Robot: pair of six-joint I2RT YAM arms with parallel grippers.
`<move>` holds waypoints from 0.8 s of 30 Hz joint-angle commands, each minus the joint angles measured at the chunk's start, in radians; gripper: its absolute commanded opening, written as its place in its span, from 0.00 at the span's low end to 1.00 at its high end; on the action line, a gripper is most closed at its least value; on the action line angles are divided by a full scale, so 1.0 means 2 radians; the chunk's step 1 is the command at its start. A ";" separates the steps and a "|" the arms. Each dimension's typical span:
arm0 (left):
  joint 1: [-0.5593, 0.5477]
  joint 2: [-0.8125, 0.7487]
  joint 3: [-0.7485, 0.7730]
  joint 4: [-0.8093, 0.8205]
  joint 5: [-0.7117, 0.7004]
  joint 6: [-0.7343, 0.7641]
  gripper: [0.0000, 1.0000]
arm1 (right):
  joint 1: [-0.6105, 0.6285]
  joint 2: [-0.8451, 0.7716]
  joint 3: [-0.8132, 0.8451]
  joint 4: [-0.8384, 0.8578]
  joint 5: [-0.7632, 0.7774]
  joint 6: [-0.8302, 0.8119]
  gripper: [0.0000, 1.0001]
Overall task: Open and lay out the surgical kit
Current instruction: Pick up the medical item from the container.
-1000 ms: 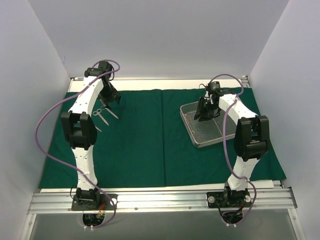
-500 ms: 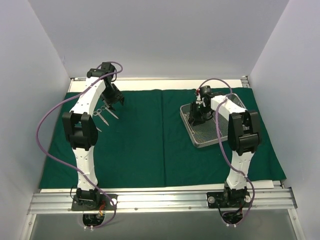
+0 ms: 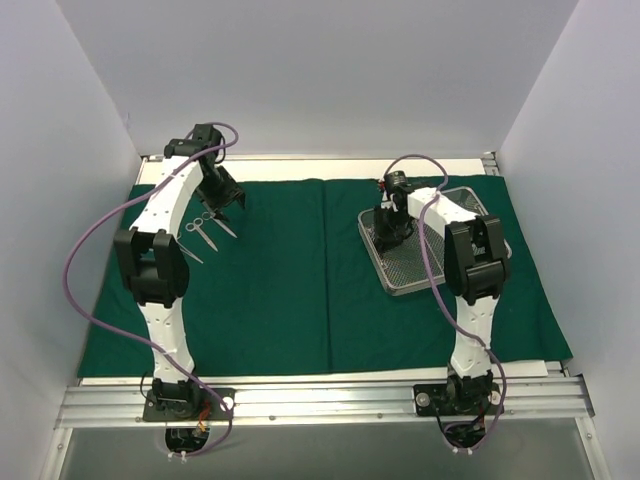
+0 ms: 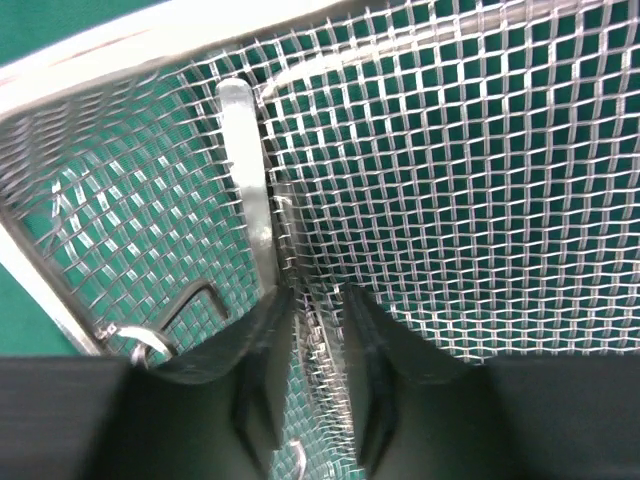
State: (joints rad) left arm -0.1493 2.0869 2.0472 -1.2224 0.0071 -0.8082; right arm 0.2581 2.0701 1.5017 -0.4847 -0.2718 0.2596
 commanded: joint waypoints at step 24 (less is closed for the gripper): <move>-0.010 -0.103 -0.113 0.137 0.171 0.028 0.57 | -0.033 -0.037 0.122 -0.093 0.112 -0.006 0.00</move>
State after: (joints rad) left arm -0.1432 1.9301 1.8229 -1.0763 0.1989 -0.8021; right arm 0.2073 2.0697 1.7172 -0.5968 -0.0727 0.2527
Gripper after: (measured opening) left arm 0.572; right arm 0.086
